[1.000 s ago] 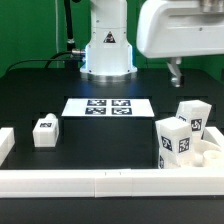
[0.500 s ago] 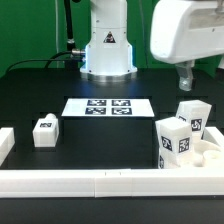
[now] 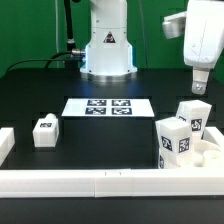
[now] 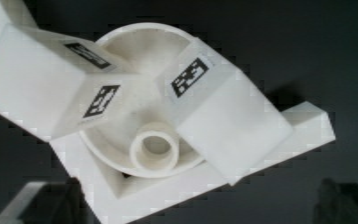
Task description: Assemble stool
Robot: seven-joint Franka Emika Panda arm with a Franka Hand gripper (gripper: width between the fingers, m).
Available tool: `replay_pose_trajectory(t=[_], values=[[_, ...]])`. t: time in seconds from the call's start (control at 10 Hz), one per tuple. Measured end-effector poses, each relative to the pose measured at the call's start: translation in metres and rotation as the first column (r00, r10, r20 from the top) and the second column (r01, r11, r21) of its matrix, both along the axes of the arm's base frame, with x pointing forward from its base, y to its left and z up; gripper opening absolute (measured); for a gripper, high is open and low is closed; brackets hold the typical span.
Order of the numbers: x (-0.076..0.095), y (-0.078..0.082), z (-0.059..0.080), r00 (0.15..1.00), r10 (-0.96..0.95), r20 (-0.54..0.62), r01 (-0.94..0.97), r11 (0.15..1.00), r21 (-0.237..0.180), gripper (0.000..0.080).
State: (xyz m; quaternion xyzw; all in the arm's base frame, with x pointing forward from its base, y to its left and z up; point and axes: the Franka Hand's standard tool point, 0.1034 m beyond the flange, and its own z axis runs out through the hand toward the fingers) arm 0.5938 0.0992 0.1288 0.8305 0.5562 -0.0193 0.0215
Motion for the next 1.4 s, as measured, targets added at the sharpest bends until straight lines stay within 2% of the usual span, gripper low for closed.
replay_pose_trajectory(t=[0.2,0.4,0.6,0.9,1.4], values=[[-0.001,-0.001,-0.003,0.980,0.197,-0.009,-0.197,0.980,-0.015,0.0649],[-0.003,0.004,-0.008,0.935,0.355,-0.023,-0.355,0.934,-0.032,0.0649],[0.000,0.000,-0.015,0.863,0.503,-0.032,-0.504,0.862,-0.047,0.0649],[-0.002,-0.006,-0.028,0.858,0.511,-0.038,-0.513,0.857,-0.047,0.0649],[-0.010,-0.010,-0.035,0.860,0.506,-0.056,-0.509,0.860,-0.040,0.0649]])
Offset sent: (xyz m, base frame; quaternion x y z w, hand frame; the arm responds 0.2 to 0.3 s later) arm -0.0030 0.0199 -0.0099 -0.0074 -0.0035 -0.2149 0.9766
